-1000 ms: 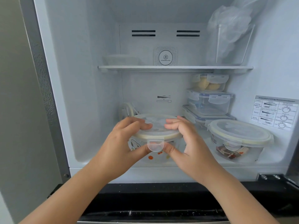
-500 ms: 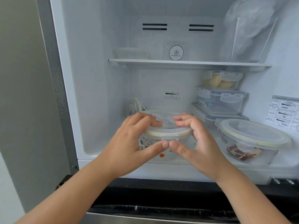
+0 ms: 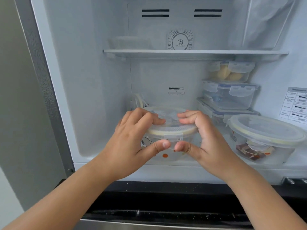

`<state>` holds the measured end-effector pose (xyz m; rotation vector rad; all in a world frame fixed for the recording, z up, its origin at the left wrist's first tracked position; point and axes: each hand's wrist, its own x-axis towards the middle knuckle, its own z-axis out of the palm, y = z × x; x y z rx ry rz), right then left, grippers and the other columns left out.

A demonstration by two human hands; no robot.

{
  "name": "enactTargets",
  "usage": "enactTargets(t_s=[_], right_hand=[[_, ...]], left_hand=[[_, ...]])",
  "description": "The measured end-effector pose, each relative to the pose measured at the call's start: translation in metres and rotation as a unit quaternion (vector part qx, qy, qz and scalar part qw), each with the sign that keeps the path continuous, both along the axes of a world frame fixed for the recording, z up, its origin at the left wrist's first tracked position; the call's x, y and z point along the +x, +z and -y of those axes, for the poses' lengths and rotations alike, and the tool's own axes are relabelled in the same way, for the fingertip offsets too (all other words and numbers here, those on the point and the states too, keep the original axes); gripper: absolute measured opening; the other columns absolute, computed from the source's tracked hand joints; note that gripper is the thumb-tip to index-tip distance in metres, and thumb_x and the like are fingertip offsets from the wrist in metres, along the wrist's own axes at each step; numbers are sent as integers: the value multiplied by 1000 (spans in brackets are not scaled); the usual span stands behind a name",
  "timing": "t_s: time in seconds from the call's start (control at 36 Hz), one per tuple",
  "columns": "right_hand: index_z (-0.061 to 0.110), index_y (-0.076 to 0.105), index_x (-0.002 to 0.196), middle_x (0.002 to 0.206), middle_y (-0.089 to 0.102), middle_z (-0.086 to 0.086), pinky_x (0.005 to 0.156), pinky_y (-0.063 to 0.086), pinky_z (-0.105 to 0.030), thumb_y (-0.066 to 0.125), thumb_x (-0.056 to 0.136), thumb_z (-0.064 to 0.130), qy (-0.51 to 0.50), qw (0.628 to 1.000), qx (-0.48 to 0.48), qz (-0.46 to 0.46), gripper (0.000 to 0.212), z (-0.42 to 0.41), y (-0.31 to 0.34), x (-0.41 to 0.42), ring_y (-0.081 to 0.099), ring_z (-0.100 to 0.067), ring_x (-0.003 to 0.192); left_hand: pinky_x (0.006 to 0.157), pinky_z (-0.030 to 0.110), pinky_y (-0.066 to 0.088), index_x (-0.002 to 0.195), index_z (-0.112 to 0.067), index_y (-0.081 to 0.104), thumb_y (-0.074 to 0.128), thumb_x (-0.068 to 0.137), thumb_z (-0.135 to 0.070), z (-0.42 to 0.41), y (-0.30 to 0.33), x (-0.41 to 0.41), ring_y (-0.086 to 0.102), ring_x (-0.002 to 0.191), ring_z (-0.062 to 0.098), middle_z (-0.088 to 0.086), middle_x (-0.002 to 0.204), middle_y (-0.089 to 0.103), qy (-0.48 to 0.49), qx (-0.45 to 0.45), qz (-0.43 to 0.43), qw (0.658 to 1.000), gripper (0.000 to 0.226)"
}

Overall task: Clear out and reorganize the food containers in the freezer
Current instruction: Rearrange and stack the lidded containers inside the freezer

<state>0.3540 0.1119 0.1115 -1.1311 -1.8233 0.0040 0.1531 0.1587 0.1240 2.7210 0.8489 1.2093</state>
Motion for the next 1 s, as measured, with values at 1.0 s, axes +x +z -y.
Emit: enactTargets(t_s=[1.0], right_hand=[[39, 52, 115, 132, 46, 31, 99, 21, 0, 64, 73, 57, -12, 999, -47, -9, 47, 9, 7, 15, 32, 11, 131]], left_hand=[[103, 37, 35, 116, -53, 52, 56, 68, -73, 10, 11, -5, 37, 120, -7, -30, 124, 44, -5, -35, 3, 999, 52]])
